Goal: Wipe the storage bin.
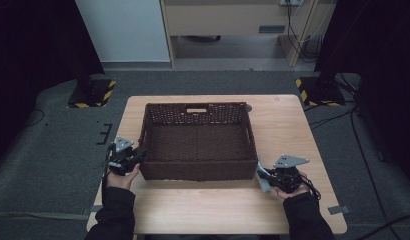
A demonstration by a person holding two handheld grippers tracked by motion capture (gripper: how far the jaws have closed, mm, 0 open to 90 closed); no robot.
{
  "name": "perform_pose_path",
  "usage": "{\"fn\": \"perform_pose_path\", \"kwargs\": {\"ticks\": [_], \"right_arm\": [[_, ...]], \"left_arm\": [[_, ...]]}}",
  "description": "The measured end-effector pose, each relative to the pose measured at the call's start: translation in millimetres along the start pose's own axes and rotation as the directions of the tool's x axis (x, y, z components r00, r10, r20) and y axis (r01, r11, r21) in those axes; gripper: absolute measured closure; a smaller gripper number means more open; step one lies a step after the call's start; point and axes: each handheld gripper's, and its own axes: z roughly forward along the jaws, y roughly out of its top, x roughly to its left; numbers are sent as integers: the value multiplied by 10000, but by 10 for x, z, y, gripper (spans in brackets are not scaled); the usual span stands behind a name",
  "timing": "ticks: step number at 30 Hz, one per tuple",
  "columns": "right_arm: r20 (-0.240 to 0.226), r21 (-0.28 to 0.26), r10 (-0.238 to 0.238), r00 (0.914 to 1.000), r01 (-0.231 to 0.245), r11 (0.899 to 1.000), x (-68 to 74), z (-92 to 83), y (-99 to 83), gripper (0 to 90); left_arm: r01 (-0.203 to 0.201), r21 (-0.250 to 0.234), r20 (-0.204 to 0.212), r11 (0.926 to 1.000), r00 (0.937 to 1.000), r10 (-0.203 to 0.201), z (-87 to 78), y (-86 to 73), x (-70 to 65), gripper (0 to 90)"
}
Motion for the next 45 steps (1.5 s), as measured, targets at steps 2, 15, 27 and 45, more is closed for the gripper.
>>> {"fn": "perform_pose_path", "kwargs": {"ticks": [2,15,27,45], "right_arm": [[40,299,46,10000,-47,9995,12,40,-29,812],[203,-1715,-87,9998,121,9851,144,-334,147,810],[358,-923,191,9992,-158,9956,136,-210,94,808],[175,823,464,9988,-477,9955,80,102,-55,807]], "left_arm": [[41,-49,131,10000,9999,-40,1,-10,9,677],[232,-161,221,9996,9995,-228,-12,-27,45,583],[186,-276,161,9994,9997,-181,-16,-30,62,488],[148,-283,181,9995,9997,-143,-14,-28,64,469]]}}
